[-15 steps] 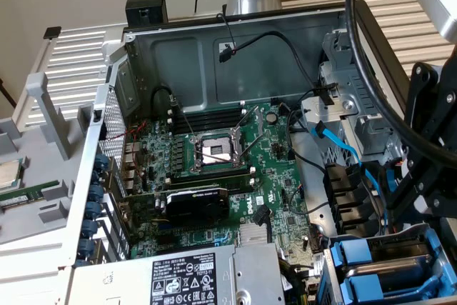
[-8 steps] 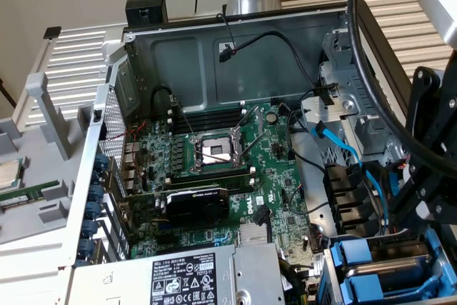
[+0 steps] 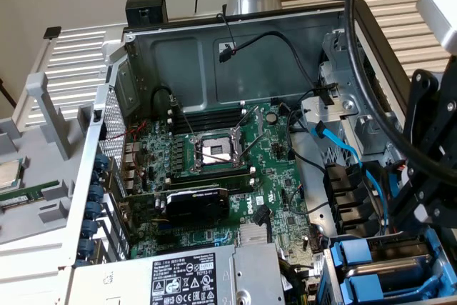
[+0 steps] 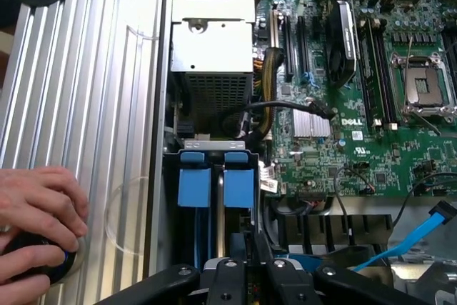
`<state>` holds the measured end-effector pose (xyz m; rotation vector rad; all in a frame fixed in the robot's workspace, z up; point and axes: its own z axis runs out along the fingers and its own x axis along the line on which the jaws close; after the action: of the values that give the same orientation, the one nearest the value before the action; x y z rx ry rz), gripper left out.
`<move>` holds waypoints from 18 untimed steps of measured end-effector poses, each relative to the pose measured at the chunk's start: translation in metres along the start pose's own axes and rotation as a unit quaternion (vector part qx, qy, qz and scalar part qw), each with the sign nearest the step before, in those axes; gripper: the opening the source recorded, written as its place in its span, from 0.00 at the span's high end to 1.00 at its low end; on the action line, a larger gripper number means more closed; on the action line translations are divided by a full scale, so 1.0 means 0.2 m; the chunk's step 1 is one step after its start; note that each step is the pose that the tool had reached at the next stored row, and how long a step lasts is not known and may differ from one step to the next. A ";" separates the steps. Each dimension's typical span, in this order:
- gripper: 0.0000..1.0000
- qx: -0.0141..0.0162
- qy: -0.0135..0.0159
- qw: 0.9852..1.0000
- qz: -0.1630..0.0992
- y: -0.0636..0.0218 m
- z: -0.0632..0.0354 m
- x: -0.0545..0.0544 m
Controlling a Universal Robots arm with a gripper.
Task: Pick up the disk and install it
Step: 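Insert the first disk wire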
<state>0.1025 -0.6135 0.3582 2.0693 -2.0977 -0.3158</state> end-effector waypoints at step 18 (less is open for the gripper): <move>0.84 0.005 0.003 1.000 0.000 -0.002 0.027 -0.01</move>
<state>0.1014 -0.6107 0.3529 2.0731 -2.1016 -0.2993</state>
